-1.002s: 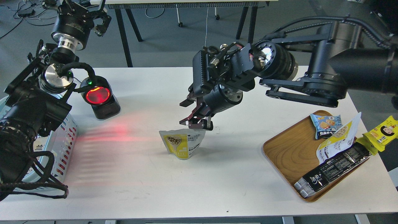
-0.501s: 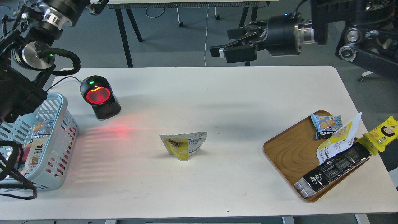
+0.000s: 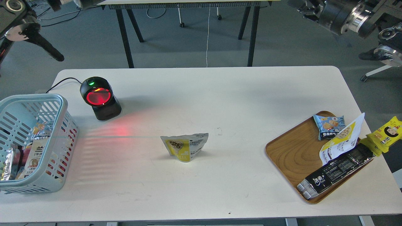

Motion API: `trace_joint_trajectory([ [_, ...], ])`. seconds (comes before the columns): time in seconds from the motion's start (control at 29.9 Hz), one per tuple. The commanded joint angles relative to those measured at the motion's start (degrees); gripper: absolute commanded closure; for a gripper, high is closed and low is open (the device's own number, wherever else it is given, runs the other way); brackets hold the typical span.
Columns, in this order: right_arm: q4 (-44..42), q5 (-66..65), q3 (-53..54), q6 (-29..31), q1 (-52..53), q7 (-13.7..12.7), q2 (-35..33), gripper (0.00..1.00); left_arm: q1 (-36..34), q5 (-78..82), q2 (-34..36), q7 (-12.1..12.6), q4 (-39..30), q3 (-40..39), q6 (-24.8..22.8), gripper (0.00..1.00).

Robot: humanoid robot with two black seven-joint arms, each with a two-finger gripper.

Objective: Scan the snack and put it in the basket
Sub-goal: 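Reach the left gripper over to the pouch on the table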

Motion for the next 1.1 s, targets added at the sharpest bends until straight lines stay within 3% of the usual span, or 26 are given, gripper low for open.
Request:
trace_joint_trajectory([
  [0.0,-6.1,13.6,4.4,0.2,-4.1,0.0,1.6,0.01,0.7,13.2,1.3,-0.4,-9.1,0.1,0.0,0.15],
  [0.17,-15.6,28.7,10.6,3.7,-8.5,0.0,6.8,0.01,1.8,26.4,1.2,-0.6,-19.2,0.4,0.0,0.15],
  [0.4,-24.4,34.3,25.7,8.2,-14.0,0.0,14.0,0.01,1.8,44.3,0.7,-2.2,-28.8,8.6,0.0,0.15],
  [0.53,-24.4,34.5,32.1,10.7,-18.2,-2.2,16.6,0.01,2.6,54.7,0.4,-2.4,-29.5,14.5,0.0,0.15],
  [0.7,-23.7,34.6,32.8,12.6,-19.9,-2.2,17.2,0.01,5.2,65.2,0.4,-2.3,-29.3,20.4,0.0,0.16],
  [1.07,-23.6,34.5,32.1,13.2,-21.0,-2.2,17.2,0.01,11.2,67.9,0.2,-2.3,-29.0,20.7,0.0,0.17],
])
